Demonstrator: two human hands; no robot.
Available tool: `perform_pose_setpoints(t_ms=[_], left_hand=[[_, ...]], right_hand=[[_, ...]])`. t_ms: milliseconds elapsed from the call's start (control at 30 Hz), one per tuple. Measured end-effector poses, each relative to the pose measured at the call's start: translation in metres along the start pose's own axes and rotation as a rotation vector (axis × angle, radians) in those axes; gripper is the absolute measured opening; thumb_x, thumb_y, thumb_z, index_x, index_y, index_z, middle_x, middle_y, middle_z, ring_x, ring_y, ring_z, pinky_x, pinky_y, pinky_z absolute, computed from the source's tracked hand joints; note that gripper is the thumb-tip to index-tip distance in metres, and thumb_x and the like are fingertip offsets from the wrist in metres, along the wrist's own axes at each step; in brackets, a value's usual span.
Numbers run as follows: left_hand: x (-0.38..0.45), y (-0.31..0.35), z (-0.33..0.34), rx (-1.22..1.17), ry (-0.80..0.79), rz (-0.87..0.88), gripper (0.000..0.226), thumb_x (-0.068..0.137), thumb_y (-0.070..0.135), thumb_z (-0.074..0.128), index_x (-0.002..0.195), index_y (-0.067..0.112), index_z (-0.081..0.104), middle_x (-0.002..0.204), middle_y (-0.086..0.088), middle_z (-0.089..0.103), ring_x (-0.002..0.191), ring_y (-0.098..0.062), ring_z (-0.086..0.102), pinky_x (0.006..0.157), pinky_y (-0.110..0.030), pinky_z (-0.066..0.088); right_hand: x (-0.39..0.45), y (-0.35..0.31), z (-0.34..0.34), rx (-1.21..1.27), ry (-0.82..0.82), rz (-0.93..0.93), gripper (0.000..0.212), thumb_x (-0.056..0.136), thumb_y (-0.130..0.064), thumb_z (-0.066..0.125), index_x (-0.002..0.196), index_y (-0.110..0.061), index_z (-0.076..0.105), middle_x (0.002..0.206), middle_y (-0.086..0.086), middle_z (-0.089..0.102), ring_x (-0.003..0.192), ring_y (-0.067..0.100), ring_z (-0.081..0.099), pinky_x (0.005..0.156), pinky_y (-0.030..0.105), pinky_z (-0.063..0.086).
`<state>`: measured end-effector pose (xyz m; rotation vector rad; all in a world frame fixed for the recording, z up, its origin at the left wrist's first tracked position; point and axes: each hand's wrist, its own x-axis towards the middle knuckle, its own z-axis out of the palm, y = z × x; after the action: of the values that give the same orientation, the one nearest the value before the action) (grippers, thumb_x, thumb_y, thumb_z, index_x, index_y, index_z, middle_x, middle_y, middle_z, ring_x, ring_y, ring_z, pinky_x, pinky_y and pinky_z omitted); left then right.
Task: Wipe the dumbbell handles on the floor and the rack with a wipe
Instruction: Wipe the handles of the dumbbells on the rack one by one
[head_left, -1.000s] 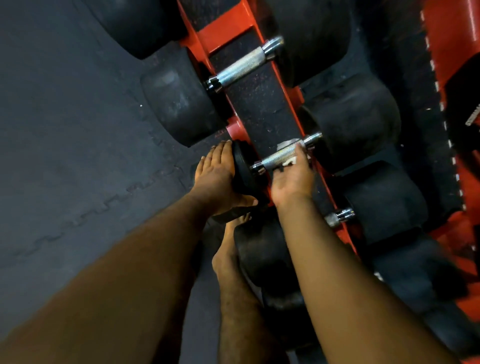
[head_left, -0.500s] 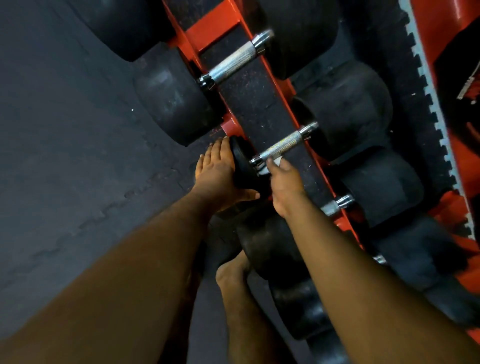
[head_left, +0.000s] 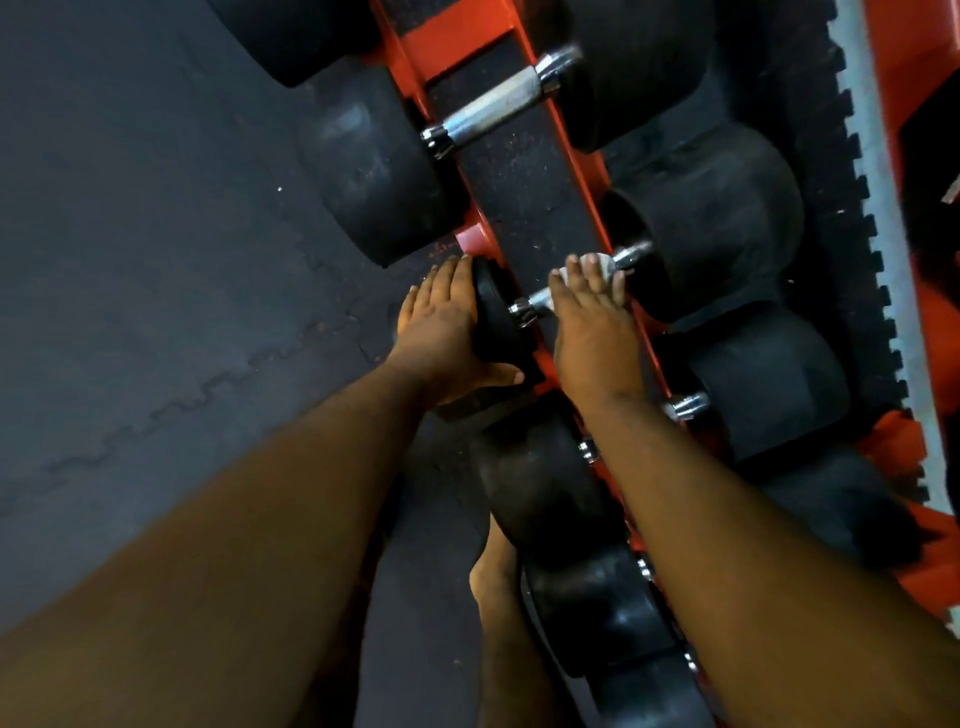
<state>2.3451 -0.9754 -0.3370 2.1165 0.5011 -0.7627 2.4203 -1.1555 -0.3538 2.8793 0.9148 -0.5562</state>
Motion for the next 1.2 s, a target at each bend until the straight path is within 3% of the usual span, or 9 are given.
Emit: perform_pose_setpoints(t_ms=[133, 267, 367, 467, 600, 733, 867, 1067, 1200], left_hand=[[-0.010, -0.004, 0.011, 0.017, 0.152, 0.050, 0.134, 0.065, 0.061, 0.086, 0.163, 0.015, 0.005, 0.171, -0.005, 0.008, 0.157, -0.021, 0.003, 0.128, -0.041, 0.001], [-0.036, -0.005, 0.036, 0.040, 0.292, 0.075, 0.117, 0.079, 0.055, 0.078, 0.163, 0.013, 0.008, 0.171, -0.008, 0.004, 0.158, -0.023, -0.003, 0.127, -0.040, -0.005], [-0.068, 0.006, 0.068, 0.062, 0.323, 0.140, 0.107, 0.088, 0.047, 0.071, 0.163, 0.011, 0.003, 0.170, -0.011, -0.008, 0.156, -0.027, -0.014, 0.126, -0.042, -0.009], [-0.096, 0.018, 0.111, 0.082, 0.229, 0.268, 0.104, 0.088, 0.049, 0.070, 0.163, 0.011, 0.009, 0.170, -0.011, -0.007, 0.156, -0.028, -0.013, 0.127, -0.051, 0.004], [-0.115, 0.047, 0.158, 0.099, -0.116, 0.143, 0.126, 0.083, 0.067, 0.066, 0.158, 0.015, -0.020, 0.165, -0.005, -0.028, 0.150, -0.019, -0.030, 0.127, -0.045, -0.007], [-0.106, 0.066, 0.173, 0.058, -0.046, -0.058, 0.139, 0.074, 0.059, 0.079, 0.158, 0.010, -0.020, 0.168, -0.009, -0.022, 0.154, -0.024, -0.023, 0.126, -0.044, -0.011], [-0.097, 0.067, 0.175, 0.102, -0.040, -0.081, 0.144, 0.068, 0.056, 0.086, 0.159, 0.009, -0.016, 0.169, -0.010, -0.013, 0.156, -0.026, -0.015, 0.126, -0.044, -0.009], [-0.095, 0.057, 0.171, 0.106, -0.084, -0.048, 0.146, 0.067, 0.053, 0.087, 0.159, 0.011, -0.019, 0.169, -0.008, -0.016, 0.155, -0.025, -0.018, 0.124, -0.043, -0.012], [-0.094, 0.054, 0.173, 0.075, -0.083, -0.052, 0.146, 0.069, 0.051, 0.088, 0.158, 0.013, -0.021, 0.169, -0.006, -0.019, 0.155, -0.024, -0.020, 0.119, -0.040, -0.016]], right_hand=[[-0.006, -0.011, -0.005, 0.178, -0.169, -0.161, 0.062, 0.092, 0.011, 0.046, 0.151, -0.009, 0.043, 0.161, 0.010, 0.034, 0.153, 0.027, 0.021, 0.127, 0.042, 0.009], [-0.039, 0.003, -0.019, 0.547, -0.014, -0.016, 0.045, 0.095, 0.001, 0.050, 0.138, -0.012, 0.060, 0.139, 0.012, 0.061, 0.129, 0.023, 0.055, 0.110, 0.021, 0.035], [-0.071, 0.028, -0.017, 0.458, 0.149, 0.046, 0.036, 0.094, -0.004, 0.054, 0.127, -0.008, 0.068, 0.126, 0.012, 0.069, 0.116, 0.026, 0.064, 0.103, 0.031, 0.047], [-0.105, 0.058, 0.000, 0.322, 0.167, -0.052, 0.032, 0.095, -0.013, 0.050, 0.118, -0.007, 0.071, 0.119, 0.013, 0.072, 0.116, 0.029, 0.065, 0.103, 0.043, 0.050], [-0.138, 0.079, 0.027, 0.041, -0.118, -0.225, 0.044, 0.094, -0.019, 0.037, 0.121, -0.007, 0.069, 0.124, 0.015, 0.070, 0.123, 0.034, 0.062, 0.110, 0.048, 0.042], [-0.155, 0.087, 0.033, -0.110, -0.267, -0.375, 0.060, 0.086, -0.014, 0.028, 0.139, -0.005, 0.056, 0.146, 0.014, 0.055, 0.140, 0.033, 0.047, 0.117, 0.054, 0.032], [-0.161, 0.095, 0.025, -0.310, -0.358, -0.442, 0.062, 0.093, -0.017, 0.037, 0.154, -0.008, 0.034, 0.156, 0.013, 0.040, 0.147, 0.032, 0.033, 0.123, 0.054, 0.018], [-0.106, 0.065, 0.027, -0.235, -0.527, -0.373, 0.044, 0.091, -0.017, 0.052, 0.134, -0.018, 0.050, 0.129, 0.006, 0.058, 0.124, 0.027, 0.051, 0.121, 0.048, 0.023], [-0.139, 0.101, 0.028, -0.090, -0.323, -0.498, 0.049, 0.090, -0.022, 0.062, 0.138, -0.012, 0.054, 0.136, 0.010, 0.057, 0.131, 0.029, 0.050, 0.123, 0.046, 0.022]])
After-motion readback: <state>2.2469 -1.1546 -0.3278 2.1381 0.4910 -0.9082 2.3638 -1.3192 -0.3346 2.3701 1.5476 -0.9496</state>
